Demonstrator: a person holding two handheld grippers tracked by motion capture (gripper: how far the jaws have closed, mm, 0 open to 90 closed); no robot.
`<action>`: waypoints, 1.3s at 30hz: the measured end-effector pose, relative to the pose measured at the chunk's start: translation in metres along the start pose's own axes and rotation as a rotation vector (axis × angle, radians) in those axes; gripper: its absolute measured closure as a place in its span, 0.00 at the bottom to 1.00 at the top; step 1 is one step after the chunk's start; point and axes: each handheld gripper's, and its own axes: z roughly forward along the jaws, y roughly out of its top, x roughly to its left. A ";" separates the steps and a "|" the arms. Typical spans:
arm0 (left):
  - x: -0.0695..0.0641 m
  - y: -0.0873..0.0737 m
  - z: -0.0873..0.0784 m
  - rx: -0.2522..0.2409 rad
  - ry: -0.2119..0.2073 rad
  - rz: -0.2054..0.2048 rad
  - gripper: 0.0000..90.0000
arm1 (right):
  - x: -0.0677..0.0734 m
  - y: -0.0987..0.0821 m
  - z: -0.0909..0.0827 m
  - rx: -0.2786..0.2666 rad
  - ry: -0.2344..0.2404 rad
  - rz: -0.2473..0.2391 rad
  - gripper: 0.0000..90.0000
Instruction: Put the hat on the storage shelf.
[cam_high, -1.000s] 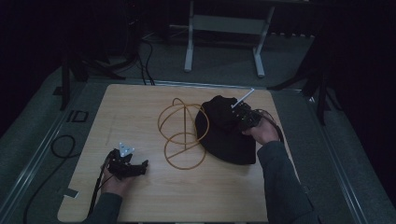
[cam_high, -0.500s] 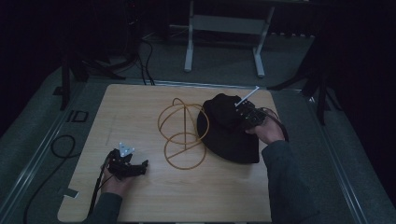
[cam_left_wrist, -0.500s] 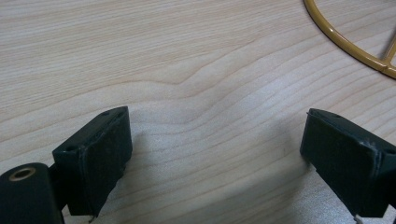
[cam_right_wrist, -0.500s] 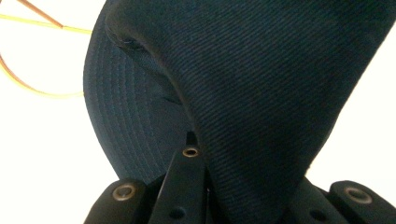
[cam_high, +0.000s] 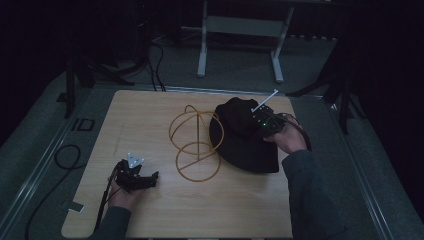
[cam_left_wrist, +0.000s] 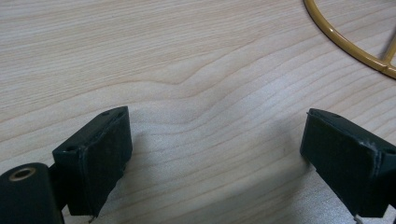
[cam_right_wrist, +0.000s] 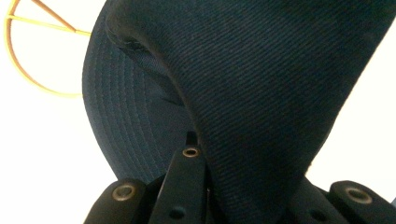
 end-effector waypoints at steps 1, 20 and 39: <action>0.000 0.000 0.000 0.000 0.000 0.000 0.10 | 0.000 0.000 -0.001 0.001 -0.002 0.000 0.98; 0.000 0.000 0.000 0.002 0.000 0.001 0.11 | -0.007 0.002 -0.023 -0.032 -0.012 0.006 0.98; 0.000 0.000 0.000 0.001 -0.002 0.001 0.11 | -0.010 0.002 -0.036 -0.046 -0.010 0.003 0.98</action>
